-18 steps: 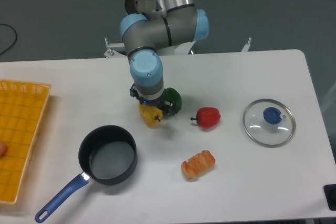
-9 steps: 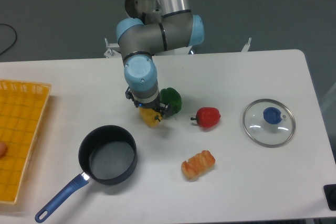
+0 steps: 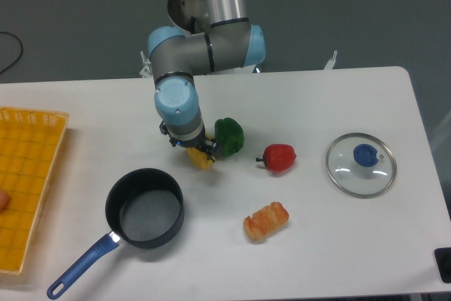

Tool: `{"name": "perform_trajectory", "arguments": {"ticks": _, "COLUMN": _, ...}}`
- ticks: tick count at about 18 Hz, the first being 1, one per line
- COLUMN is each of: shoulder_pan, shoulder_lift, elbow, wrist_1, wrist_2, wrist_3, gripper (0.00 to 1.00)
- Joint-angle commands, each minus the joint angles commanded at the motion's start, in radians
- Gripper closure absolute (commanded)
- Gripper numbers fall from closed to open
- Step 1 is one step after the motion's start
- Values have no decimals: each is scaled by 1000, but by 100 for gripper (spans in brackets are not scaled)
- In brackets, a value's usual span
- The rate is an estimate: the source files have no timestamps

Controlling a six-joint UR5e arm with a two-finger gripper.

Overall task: Pick up the yellow pepper
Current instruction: 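Lower the open gripper onto the yellow pepper beside the green pepper, then close the gripper around the yellow pepper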

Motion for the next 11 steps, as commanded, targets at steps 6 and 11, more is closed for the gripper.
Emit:
{"name": "perform_trajectory", "arguments": {"ticks": 6, "shoulder_pan": -34, "shoulder_lift": 1, "elbow": 6, "wrist_1": 0, "wrist_2": -2, "wrist_3": -34, "gripper": 0}}
{"name": "perform_trajectory", "arguments": {"ticks": 11, "shoulder_pan": -25, "shoulder_lift": 6, "elbow": 23, "wrist_1": -2, "wrist_2": 2, "wrist_3": -38, "gripper": 0}}
